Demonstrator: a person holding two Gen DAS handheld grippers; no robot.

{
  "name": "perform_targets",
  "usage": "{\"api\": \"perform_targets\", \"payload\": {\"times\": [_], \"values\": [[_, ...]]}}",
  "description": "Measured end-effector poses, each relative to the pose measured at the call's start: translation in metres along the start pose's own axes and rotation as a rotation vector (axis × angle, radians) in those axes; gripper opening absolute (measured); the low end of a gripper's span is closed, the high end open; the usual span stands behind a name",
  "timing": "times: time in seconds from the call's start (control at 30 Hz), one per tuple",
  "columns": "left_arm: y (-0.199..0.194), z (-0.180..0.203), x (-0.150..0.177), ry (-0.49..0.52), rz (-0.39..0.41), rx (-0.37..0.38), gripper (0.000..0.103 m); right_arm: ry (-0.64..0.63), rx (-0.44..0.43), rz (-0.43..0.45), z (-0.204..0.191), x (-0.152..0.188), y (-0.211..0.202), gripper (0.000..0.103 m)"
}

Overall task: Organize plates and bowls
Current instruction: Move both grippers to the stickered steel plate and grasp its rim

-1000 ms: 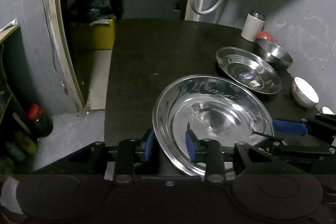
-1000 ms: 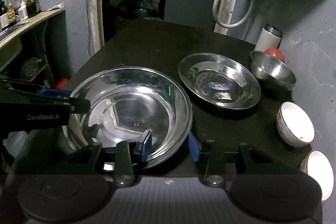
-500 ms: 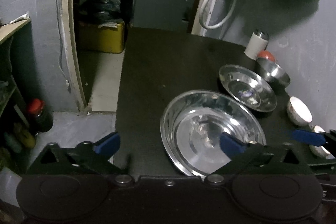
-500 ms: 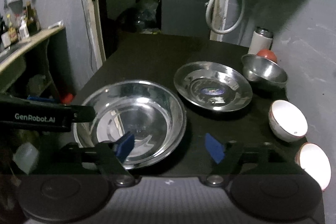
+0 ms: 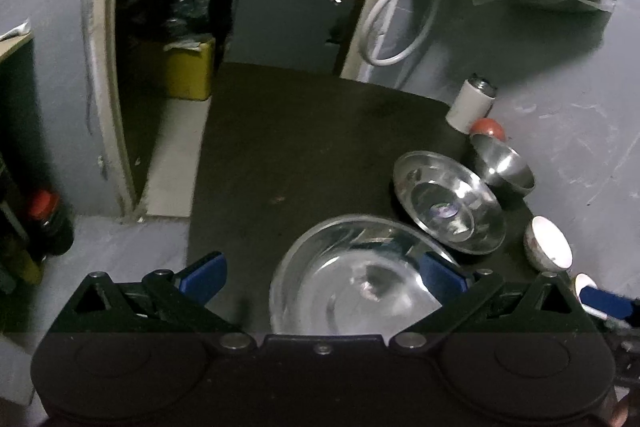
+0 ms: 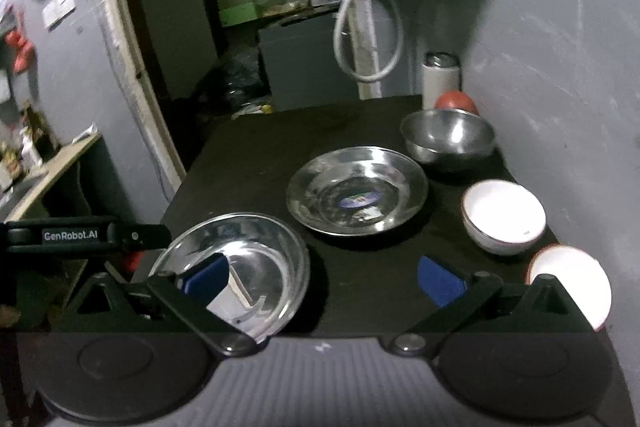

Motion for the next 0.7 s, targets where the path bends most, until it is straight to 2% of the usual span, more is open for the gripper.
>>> {"api": "perform_targets", "payload": {"times": [0.17, 0.23, 0.53, 0.7], "values": [[0.027, 0.018, -0.024, 0.008, 0.014, 0.072, 0.102, 0.06, 0.009, -0.018, 0.022, 0.003, 0.016, 0.103], [0.042, 0.03, -0.038, 0.05, 0.015, 0.089, 0.102, 0.096, 0.011, -0.02, 0.032, 0.003, 0.024, 0.103], [0.125, 0.083, -0.081, 0.347, -0.086, 0.071, 0.102, 0.229, -0.019, -0.038, 0.068, -0.006, 0.069, 0.103], [0.16, 0.09, -0.089, 0.416, -0.127, 0.044, 0.102, 0.238, -0.021, -0.047, 0.075, -0.013, 0.095, 0.101]]}}
Point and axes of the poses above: each gripper's, at about its wrist camera, not at the fingertips, and y roughly the way its jaws point, z to its right, x to its underside, the point moved 2 cm from there along y, roughly the way its jaws point, and after that the axes turned 3 degrees about -x, right-handed, at the moved point
